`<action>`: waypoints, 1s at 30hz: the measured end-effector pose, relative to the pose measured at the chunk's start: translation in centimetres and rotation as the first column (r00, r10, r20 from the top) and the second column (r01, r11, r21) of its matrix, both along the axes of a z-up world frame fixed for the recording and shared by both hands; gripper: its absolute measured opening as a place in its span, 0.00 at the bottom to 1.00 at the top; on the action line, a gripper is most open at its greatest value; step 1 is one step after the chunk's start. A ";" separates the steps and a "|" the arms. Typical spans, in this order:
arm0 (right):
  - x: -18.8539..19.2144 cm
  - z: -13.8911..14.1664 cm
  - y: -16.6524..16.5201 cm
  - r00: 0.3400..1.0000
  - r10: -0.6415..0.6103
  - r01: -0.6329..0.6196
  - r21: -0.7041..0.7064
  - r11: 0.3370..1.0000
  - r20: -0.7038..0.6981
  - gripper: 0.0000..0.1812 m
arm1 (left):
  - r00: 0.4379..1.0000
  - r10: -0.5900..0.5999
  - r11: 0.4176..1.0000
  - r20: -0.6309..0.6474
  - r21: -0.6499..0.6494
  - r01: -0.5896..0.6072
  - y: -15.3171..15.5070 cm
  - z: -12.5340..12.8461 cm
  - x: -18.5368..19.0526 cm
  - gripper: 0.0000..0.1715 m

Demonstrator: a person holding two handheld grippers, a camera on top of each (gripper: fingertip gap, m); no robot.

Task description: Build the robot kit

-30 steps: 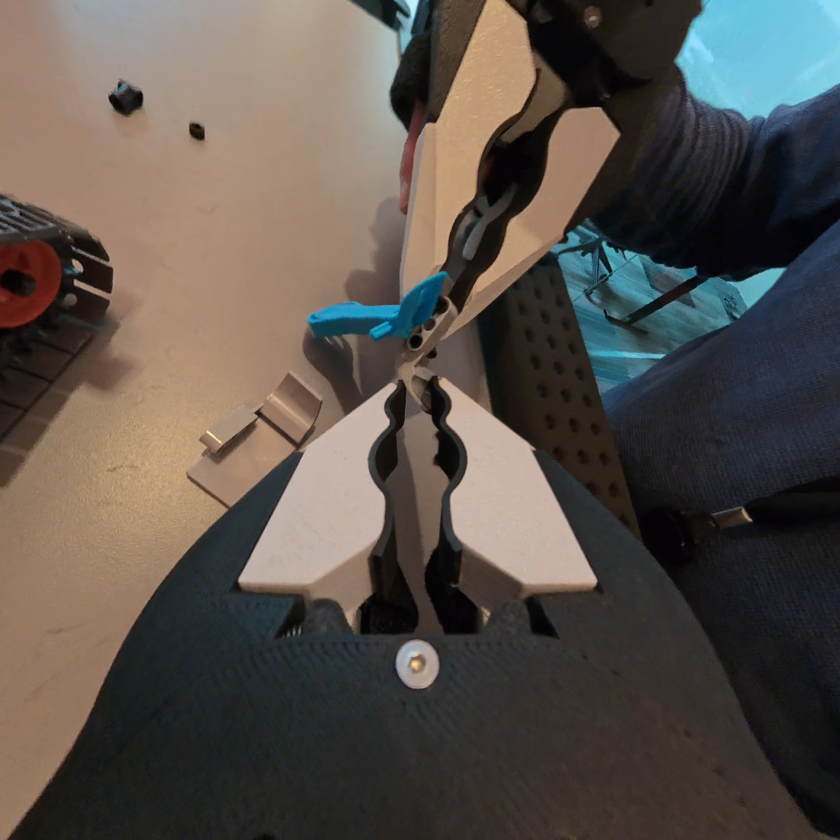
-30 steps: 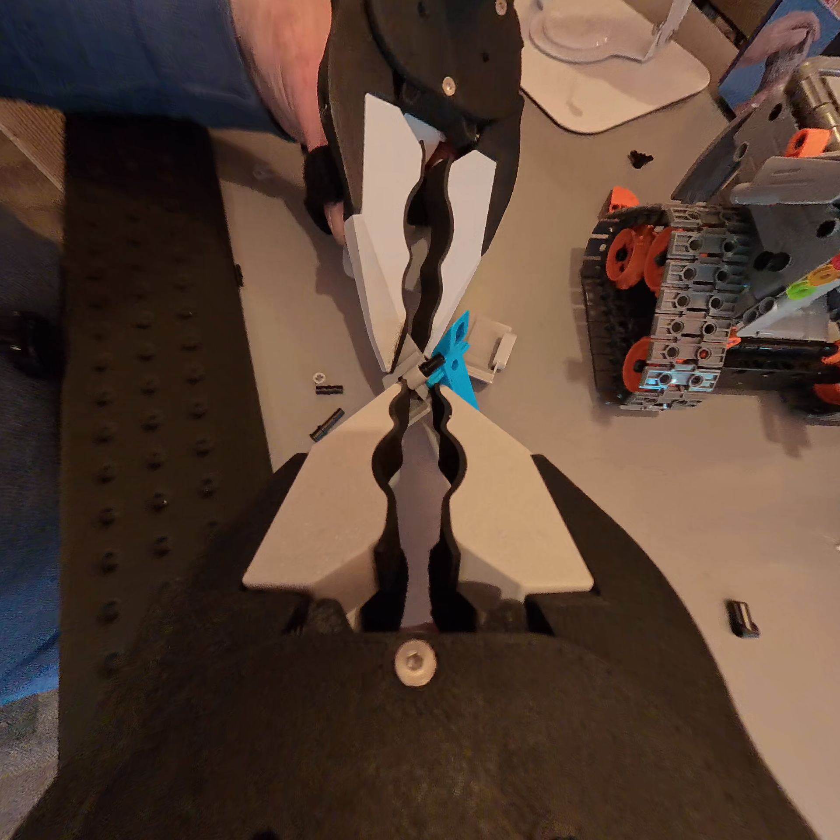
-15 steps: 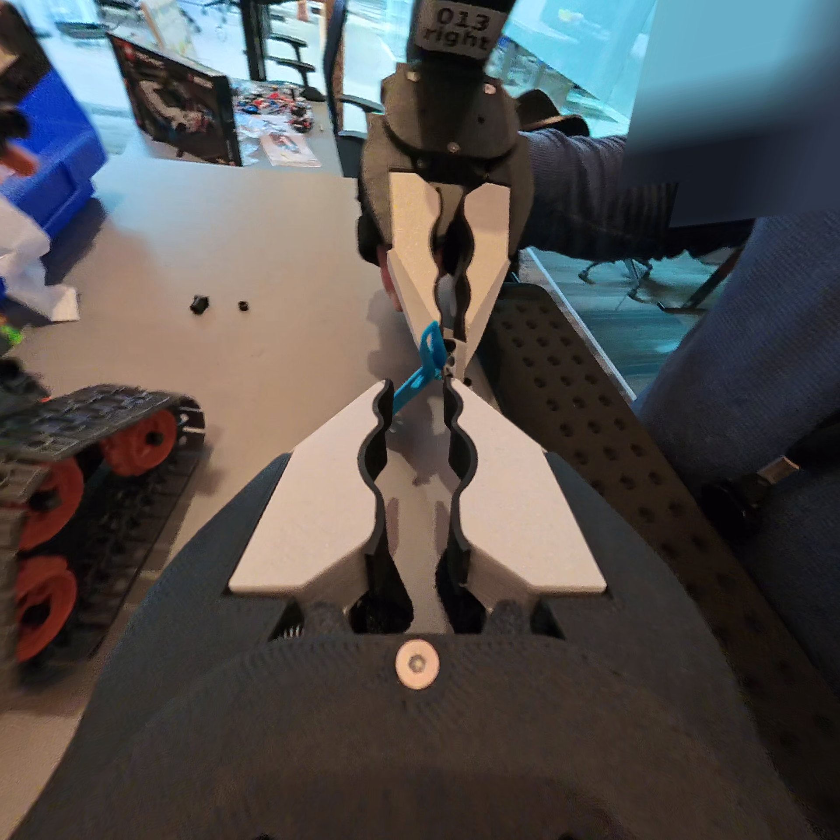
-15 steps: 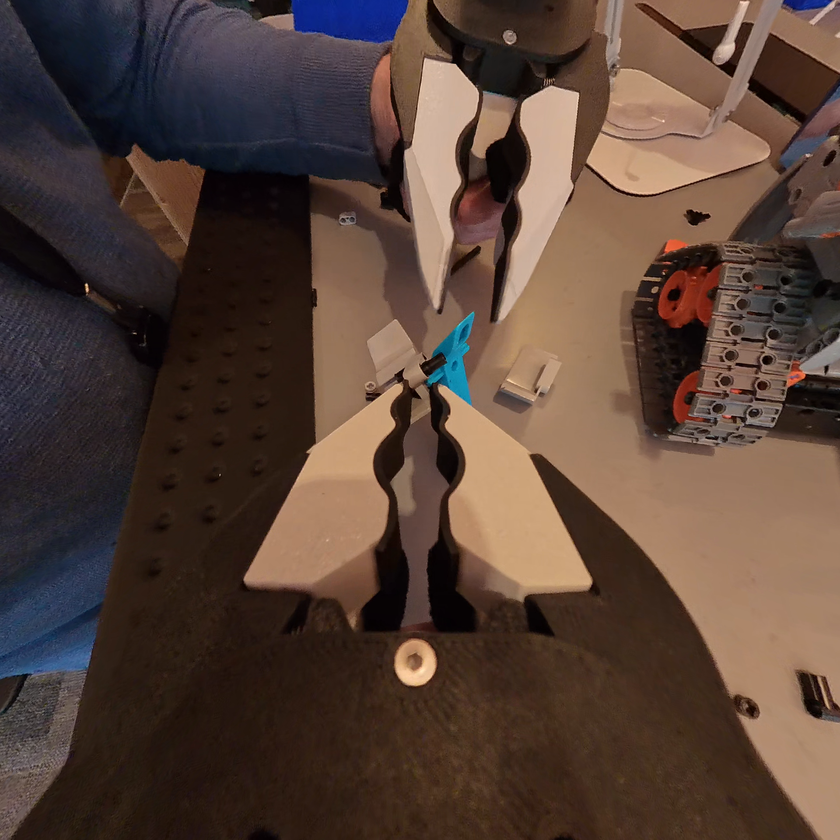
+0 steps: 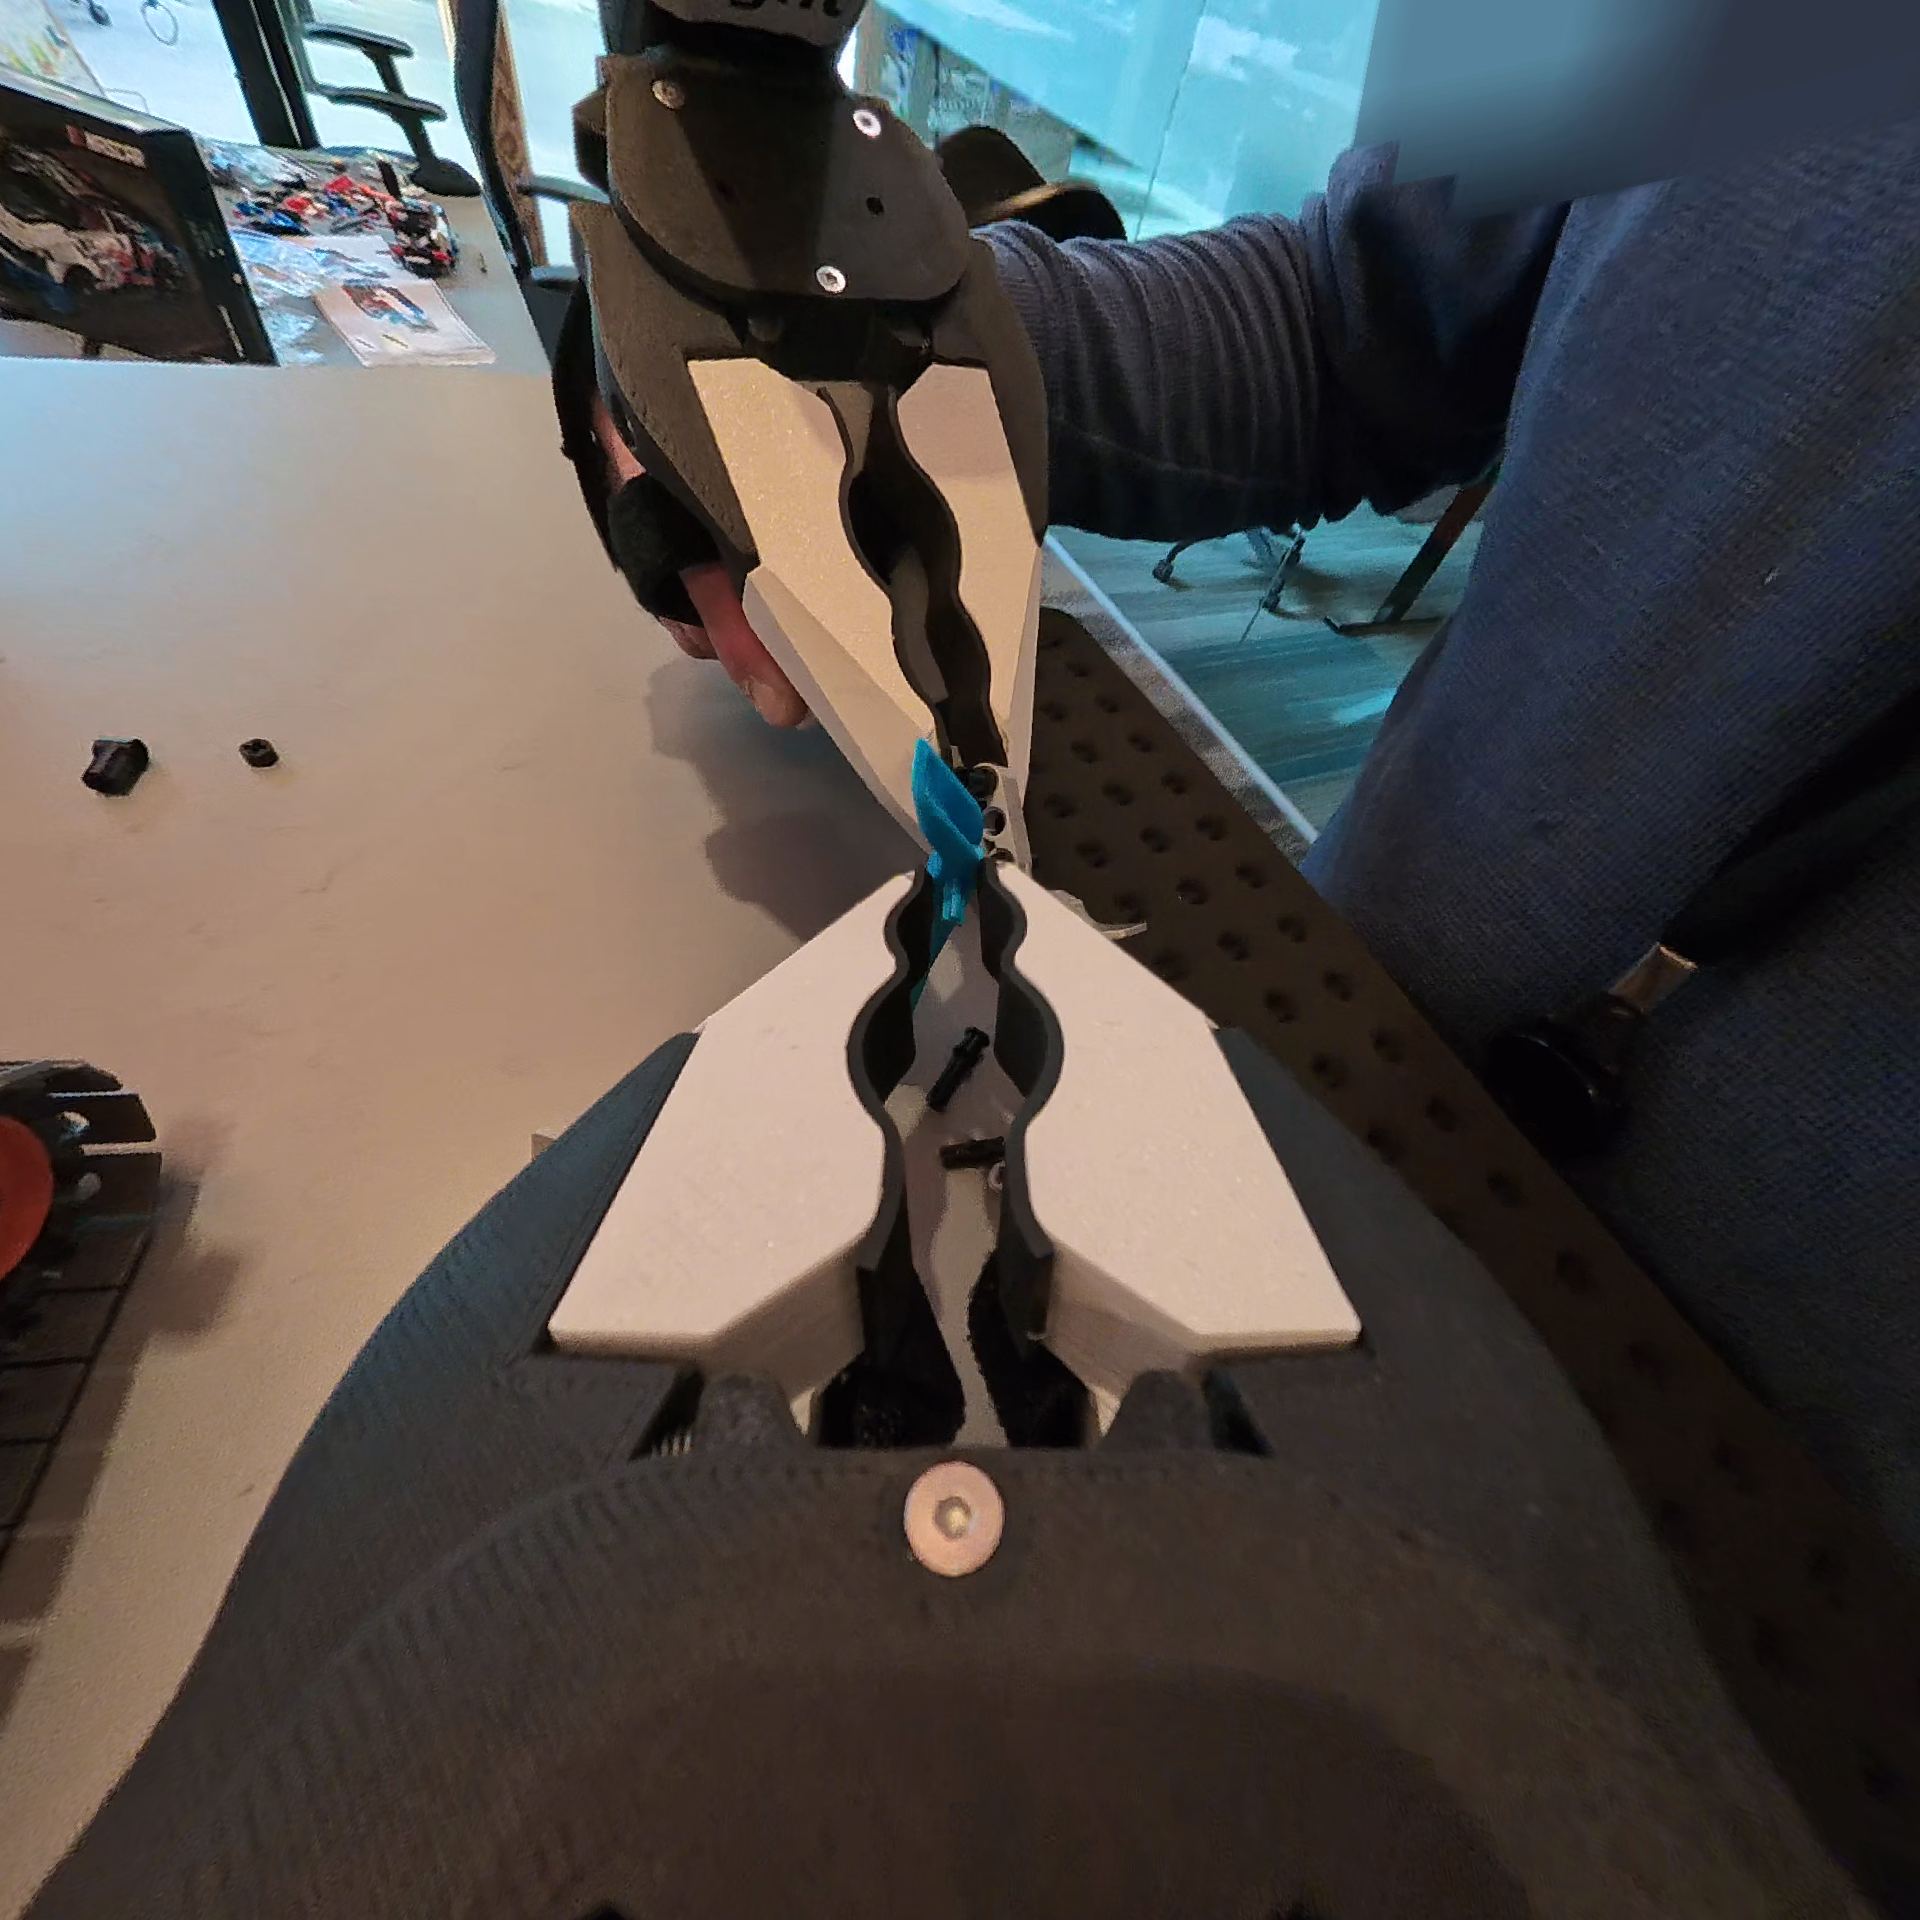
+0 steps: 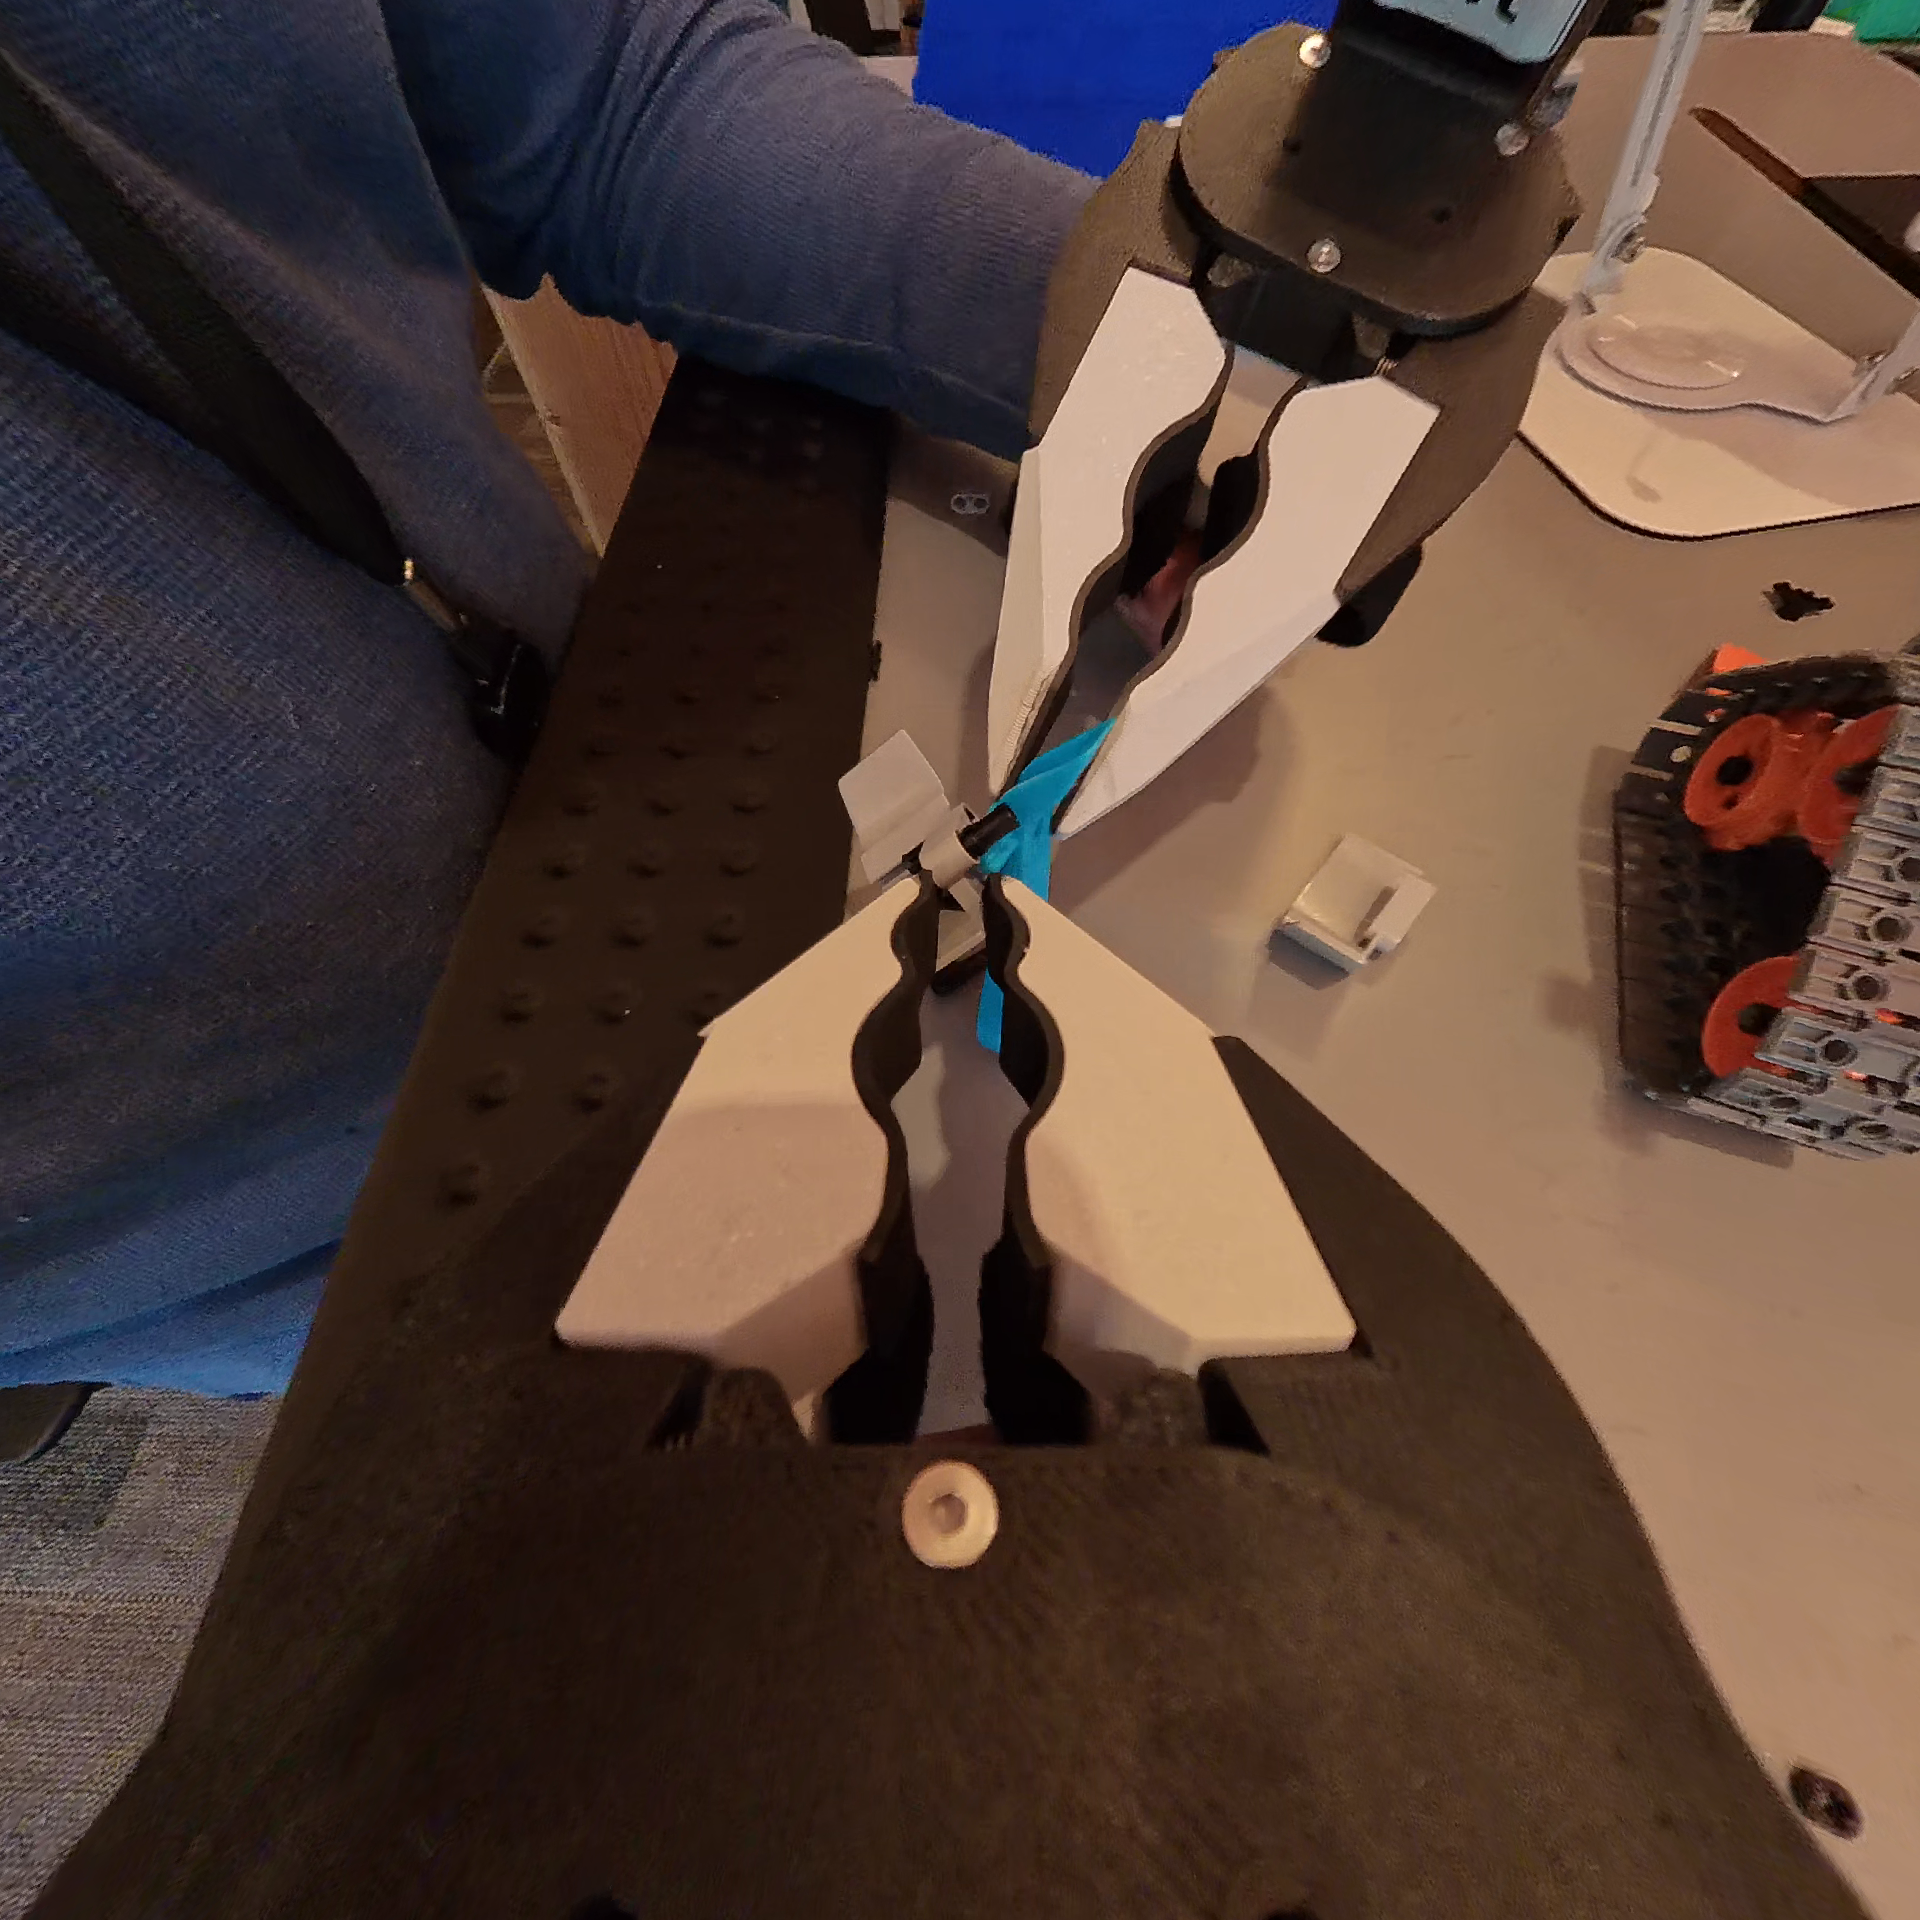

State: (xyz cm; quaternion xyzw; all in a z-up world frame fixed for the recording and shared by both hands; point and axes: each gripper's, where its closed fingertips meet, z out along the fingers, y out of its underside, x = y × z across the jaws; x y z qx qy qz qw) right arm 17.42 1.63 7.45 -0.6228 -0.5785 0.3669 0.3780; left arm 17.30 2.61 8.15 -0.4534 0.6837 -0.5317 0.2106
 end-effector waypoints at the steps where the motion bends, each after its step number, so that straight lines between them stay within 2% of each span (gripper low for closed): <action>1: 0.0 -0.3 -0.3 1.000 0.004 -0.004 0.000 1.000 0.013 0.03 | 1.000 -0.010 1.000 -0.002 0.017 0.010 -0.2 0.0 -0.2 0.03; 6: 0.1 -1.5 -1.4 0.999 0.000 -0.001 0.012 1.000 0.052 0.03 | 0.997 -0.063 0.996 -0.047 0.055 0.065 -1.3 -0.2 -1.0 0.03; 11: -0.2 -1.3 -1.7 0.997 -0.024 0.020 0.064 0.998 0.068 0.03 | 0.990 -0.065 0.978 -0.123 0.188 0.088 -1.7 -0.3 -1.5 0.03; 17: 0.0 -0.1 -0.6 0.994 -0.087 0.078 0.140 0.987 0.058 0.03 | 0.964 0.044 0.901 -0.263 0.427 0.075 0.4 -0.2 -3.2 0.03; 20: 0.2 -0.4 -0.1 0.993 -0.103 0.092 0.155 0.984 0.062 0.03 | 0.915 0.131 0.838 -0.383 0.535 0.104 2.1 -0.3 -5.6 0.03; 22: 0.1 -1.0 0.1 0.991 -0.108 0.094 0.169 0.981 0.078 0.03 | 0.878 0.159 0.814 -0.452 0.563 0.143 2.4 -0.6 -6.6 0.03; 26: -0.5 -2.2 0.3 0.988 -0.098 0.074 0.194 0.978 0.119 0.03 | 0.844 0.128 0.818 -0.521 0.537 0.207 1.1 -2.3 -5.8 0.03; 30: -0.6 -3.0 0.5 0.987 -0.087 0.059 0.201 0.978 0.135 0.03 | 0.844 0.095 0.857 -0.528 0.474 0.200 0.8 -3.6 -4.4 0.03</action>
